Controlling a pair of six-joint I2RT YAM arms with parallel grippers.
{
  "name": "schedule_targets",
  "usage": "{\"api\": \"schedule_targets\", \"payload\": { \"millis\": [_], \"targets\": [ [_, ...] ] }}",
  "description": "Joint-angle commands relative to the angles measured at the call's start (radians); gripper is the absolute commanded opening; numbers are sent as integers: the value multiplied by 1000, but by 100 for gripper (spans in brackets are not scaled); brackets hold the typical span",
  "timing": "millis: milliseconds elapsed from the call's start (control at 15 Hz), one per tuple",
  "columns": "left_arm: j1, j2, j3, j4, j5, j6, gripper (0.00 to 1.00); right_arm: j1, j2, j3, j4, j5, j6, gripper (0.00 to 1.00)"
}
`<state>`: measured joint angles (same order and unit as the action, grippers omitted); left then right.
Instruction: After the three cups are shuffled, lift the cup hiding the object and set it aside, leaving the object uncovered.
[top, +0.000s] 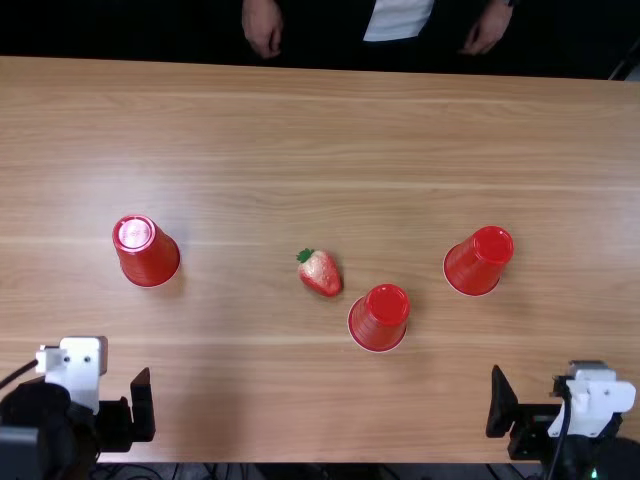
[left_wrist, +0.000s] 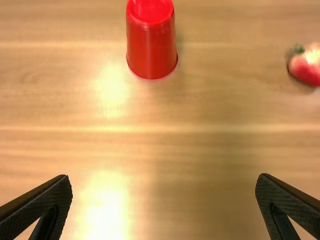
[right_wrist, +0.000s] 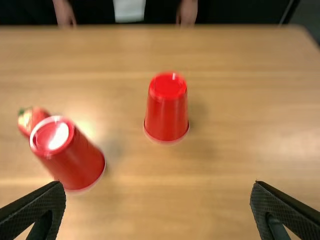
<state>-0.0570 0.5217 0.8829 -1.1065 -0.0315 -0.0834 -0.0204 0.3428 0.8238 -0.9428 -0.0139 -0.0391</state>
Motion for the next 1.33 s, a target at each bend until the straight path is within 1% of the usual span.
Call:
{"api": "schedule_targets", "payload": {
  "millis": [0,133,200,267,467,667,800,867,1000,1133,1267],
  "targets": [
    [20,-106,-110,77,-13,-5,100,-12,-85,-66,47,8,8,100],
    [55,-218,-266,262,-15,1,100,-12,-123,-167,220,8,8,100],
    [69,-250,-326,346,-15,1,100,-12,-125,-213,334,8,6,100],
    [79,-269,-369,405,-15,4,100,-12,-128,-261,417,8,6,100],
    [82,-312,-481,545,-13,6,100,-15,-205,-385,614,8,8,100],
    [80,-371,-602,707,-7,4,100,-23,-330,-522,787,8,8,100],
    [82,-399,-660,768,-5,6,100,-35,-343,-588,848,7,8,100],
    [82,-411,-685,779,0,6,100,-38,-343,-598,864,7,8,100],
    [79,-456,-734,806,8,6,100,-39,-343,-654,872,-1,6,100],
    [71,-522,-794,852,8,6,100,-39,-343,-713,875,-3,-1,100],
    [71,-522,-815,860,13,8,100,-41,-343,-796,925,-1,0,100]
  ]
}}
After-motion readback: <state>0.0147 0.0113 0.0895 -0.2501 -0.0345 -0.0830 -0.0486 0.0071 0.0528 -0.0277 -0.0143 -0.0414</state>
